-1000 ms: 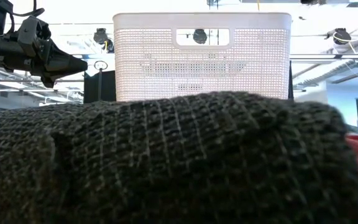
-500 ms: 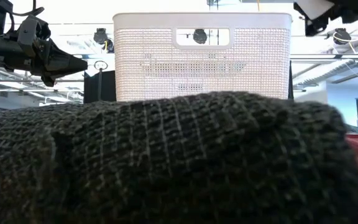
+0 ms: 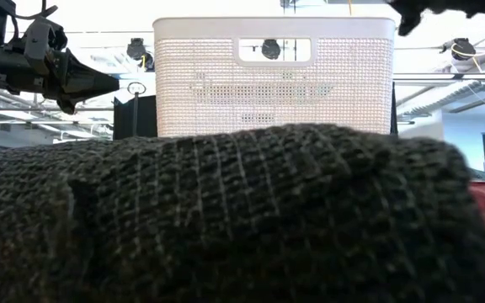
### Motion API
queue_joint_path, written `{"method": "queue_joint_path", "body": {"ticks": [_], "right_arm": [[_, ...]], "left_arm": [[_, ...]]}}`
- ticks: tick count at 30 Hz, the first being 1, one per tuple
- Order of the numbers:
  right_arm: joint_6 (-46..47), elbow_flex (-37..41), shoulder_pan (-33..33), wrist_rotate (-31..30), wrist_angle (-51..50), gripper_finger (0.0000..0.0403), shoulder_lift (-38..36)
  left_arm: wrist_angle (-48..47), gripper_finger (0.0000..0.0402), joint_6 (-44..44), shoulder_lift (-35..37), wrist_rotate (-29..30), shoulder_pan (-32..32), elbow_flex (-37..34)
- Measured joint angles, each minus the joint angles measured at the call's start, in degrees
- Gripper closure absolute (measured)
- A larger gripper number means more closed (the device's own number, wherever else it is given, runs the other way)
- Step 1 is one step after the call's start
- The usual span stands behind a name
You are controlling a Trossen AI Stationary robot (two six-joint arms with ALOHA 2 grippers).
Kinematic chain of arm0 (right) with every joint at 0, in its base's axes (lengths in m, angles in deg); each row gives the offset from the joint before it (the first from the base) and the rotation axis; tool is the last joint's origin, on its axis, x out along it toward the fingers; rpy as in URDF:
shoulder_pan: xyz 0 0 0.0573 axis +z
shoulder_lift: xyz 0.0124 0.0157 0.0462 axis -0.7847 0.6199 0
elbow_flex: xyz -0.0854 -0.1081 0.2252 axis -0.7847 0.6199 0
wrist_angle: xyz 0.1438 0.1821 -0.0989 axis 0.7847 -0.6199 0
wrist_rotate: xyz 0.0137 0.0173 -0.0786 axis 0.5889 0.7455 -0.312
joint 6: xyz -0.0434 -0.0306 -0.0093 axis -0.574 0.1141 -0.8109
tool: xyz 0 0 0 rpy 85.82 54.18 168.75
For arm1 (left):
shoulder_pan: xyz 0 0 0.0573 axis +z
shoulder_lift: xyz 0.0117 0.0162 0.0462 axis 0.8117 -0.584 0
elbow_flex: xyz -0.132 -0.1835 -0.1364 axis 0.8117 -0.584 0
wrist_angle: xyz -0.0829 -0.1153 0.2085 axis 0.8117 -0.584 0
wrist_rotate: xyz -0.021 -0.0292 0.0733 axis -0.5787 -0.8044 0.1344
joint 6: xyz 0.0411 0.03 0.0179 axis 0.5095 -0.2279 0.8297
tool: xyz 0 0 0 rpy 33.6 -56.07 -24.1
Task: Pick & place medical supplies in basket/bin
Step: Put the white pill bottle into the white bin
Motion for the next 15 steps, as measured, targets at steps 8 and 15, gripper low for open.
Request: {"method": "queue_joint_path", "body": {"ticks": [8, 15], "right_arm": [[-1.74, -32.80, -12.48, 3.79, -28.53, 0.0230, 26.68], [-9.75, -60.08, -23.58, 11.10, -55.08, 0.0230, 49.82]], "left_arm": [[0.13, 0.0339, 1.10, 0.00, 1.11, 0.00, 0.00], [0.04, 0.0339, 1.10, 0.00, 1.11, 0.00, 0.00]]}}
